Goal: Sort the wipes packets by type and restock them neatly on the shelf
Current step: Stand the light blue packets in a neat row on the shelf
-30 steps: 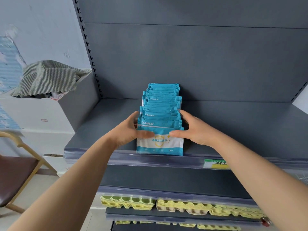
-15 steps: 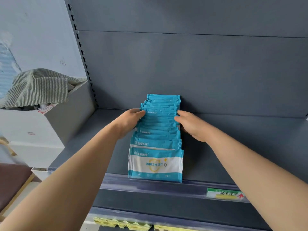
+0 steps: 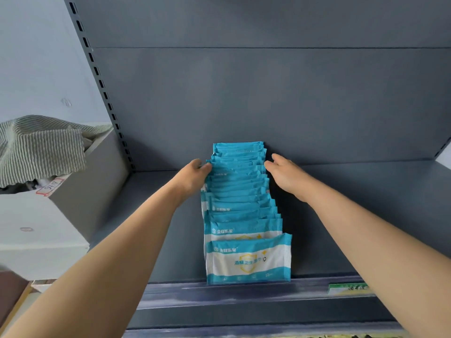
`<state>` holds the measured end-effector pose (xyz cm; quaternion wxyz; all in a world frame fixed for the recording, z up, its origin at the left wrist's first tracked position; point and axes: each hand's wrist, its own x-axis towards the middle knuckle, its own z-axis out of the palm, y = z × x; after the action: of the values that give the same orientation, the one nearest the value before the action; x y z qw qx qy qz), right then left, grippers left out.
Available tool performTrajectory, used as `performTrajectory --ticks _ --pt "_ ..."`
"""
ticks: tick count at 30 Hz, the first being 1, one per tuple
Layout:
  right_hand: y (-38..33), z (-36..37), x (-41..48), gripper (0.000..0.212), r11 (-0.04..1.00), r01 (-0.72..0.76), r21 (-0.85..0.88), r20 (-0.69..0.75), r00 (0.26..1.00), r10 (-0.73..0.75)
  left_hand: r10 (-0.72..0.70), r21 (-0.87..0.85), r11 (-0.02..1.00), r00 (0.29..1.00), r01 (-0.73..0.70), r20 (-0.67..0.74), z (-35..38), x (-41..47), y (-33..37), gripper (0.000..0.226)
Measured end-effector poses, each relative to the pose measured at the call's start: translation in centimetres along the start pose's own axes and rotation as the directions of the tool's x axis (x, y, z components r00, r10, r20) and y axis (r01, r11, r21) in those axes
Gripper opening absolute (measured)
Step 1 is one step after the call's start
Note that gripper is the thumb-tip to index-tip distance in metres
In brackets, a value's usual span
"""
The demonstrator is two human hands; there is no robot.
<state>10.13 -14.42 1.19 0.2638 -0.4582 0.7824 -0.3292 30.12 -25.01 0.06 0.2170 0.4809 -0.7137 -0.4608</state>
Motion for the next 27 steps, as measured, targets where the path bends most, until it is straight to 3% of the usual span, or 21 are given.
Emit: performTrajectory --ticks 2,4,6,9,13,16,19,21,22,24,27 --pt "-0.6 0.5 0.7 0.050 0.981 -0.040 0.187 0.067 0.997 0.028 -0.019 -0.119 0.993 0.998 0.025 0.054 0.2 1.1 0.2 0.066" --pt "-0.5 1.2 2.0 0.061 0.943 -0.081 0.322 0.131 0.991 0.041 -0.063 -0.256 0.963 0.994 0.083 0.084 0.6 2.5 -0.1 0.093" --pt "0.3 1.7 3.8 0.071 0.906 -0.115 0.407 0.172 0.984 0.047 -0.105 -0.376 0.916 0.988 0.140 0.113 1.0 2.8 0.3 0.082" --pt "-1.0 2.4 3.6 0.060 0.893 -0.103 0.439 0.201 0.979 0.014 -0.093 -0.512 0.843 0.982 0.166 0.164 1.7 2.8 0.9 0.040" --pt "-1.3 2.9 4.2 0.042 0.874 -0.101 0.476 0.227 0.974 -0.012 -0.056 -0.586 0.790 0.972 0.182 0.226 1.4 2.9 0.8 0.032" --pt "-1.2 2.4 3.9 0.048 0.916 -0.078 0.393 0.158 0.987 0.016 -0.030 -0.458 0.878 0.972 0.137 0.234 0.8 2.4 0.6 0.037" --pt "-0.9 1.0 2.2 0.057 0.990 -0.056 0.132 -0.027 0.998 0.060 -0.035 -0.047 0.998 0.999 0.037 0.038 -0.7 0.9 -0.3 0.061" --pt "-0.5 0.0 0.5 0.048 0.999 -0.033 0.012 -0.089 0.995 0.034 -0.016 0.007 1.000 0.997 0.016 -0.078 -2.1 -0.4 -1.4 0.047" --pt "-0.4 -0.5 -0.4 0.037 1.000 -0.016 -0.005 -0.081 0.997 0.016 -0.014 -0.023 1.000 0.998 0.012 -0.069 -2.6 -1.2 -1.9 0.035" --pt "-0.4 -0.9 -2.0 0.015 0.999 0.010 0.039 -0.022 1.000 -0.009 -0.020 -0.029 0.999 0.999 0.021 0.038 -3.0 -2.8 -2.8 0.016" --pt "-0.3 -0.8 -3.4 0.010 0.995 -0.005 0.103 0.051 0.999 0.000 0.002 0.048 0.999 0.993 -0.008 0.118 -2.4 -4.2 -3.3 0.005"
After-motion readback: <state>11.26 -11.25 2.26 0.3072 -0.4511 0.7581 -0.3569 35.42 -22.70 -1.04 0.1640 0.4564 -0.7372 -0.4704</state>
